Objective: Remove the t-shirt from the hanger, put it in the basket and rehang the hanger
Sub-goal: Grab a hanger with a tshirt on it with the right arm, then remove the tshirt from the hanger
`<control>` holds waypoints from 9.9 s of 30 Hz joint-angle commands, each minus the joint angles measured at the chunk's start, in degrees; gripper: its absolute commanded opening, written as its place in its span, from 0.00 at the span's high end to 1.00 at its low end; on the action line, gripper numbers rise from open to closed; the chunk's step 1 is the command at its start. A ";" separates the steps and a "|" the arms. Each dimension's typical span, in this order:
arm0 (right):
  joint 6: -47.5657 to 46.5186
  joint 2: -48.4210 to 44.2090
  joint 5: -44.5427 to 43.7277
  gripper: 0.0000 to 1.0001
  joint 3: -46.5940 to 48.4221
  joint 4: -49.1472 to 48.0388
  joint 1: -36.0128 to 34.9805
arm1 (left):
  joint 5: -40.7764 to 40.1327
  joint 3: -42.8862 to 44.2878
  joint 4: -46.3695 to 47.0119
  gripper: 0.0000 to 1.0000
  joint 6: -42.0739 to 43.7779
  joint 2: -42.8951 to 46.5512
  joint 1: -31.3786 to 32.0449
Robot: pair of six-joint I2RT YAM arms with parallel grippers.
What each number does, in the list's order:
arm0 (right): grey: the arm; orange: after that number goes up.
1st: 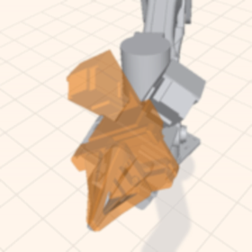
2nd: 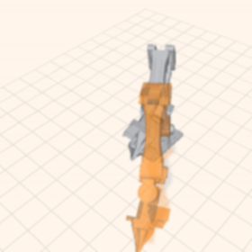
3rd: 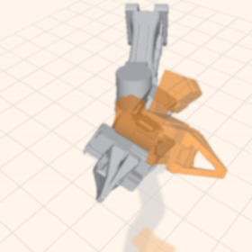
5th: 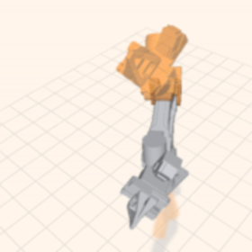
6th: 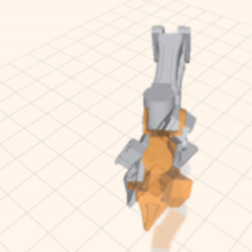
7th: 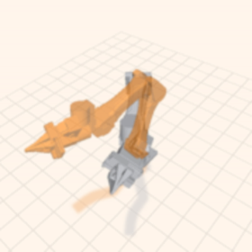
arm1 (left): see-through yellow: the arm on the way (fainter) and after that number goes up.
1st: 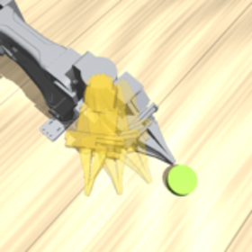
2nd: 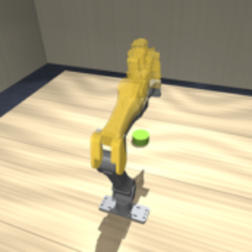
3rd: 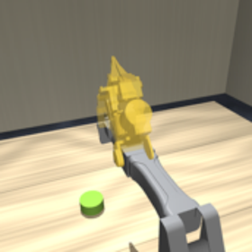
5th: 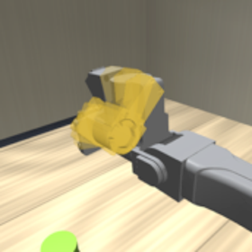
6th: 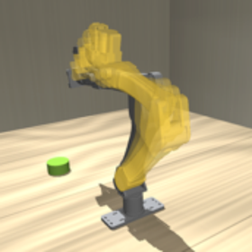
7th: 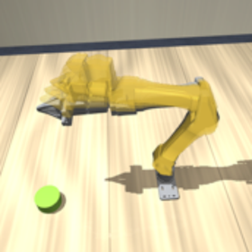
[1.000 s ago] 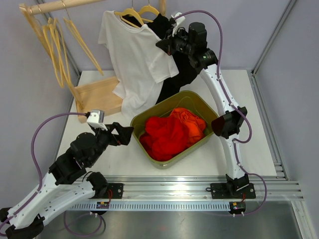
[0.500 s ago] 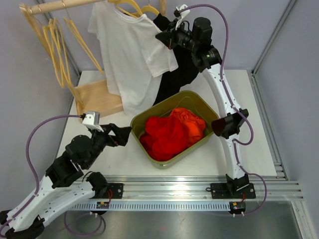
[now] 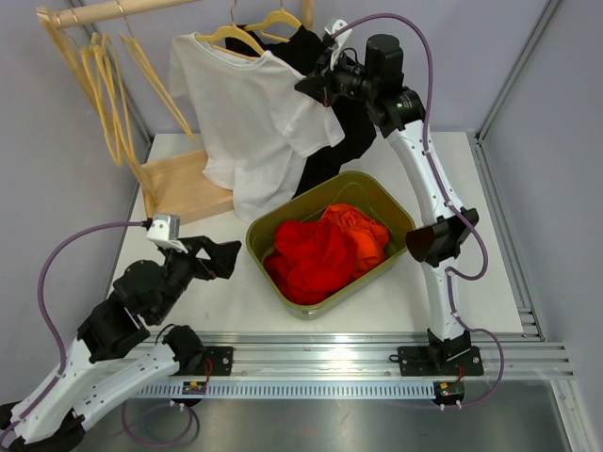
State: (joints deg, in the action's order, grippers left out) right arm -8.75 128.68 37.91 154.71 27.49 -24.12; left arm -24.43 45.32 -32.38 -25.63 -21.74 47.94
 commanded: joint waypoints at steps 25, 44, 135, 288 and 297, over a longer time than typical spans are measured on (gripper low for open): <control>-67.52 -26.03 15.88 1.00 -26.05 50.53 4.54 | 12.99 11.01 -5.50 0.01 21.67 -0.05 0.05; -76.49 -28.31 20.89 1.00 -25.16 60.84 -3.30 | 14.23 1.71 9.61 0.10 51.72 3.81 0.05; 0.39 -25.94 -23.03 0.10 -33.69 4.78 -24.38 | 25.13 13.30 9.09 1.00 0.32 -16.32 -22.37; -5.04 -16.44 26.52 0.44 -24.20 3.35 -4.44 | 18.62 19.19 -4.54 1.00 12.63 -8.93 -22.37; -3.21 -14.43 -10.44 0.19 -19.20 6.36 -17.10 | 22.49 17.52 -0.67 1.00 5.16 -9.82 -22.37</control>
State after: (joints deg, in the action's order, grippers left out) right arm -14.44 113.21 43.70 132.29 32.93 -40.05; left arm -3.95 62.96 -40.82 -16.40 -31.62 25.50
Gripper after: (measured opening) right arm 0.815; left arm 0.084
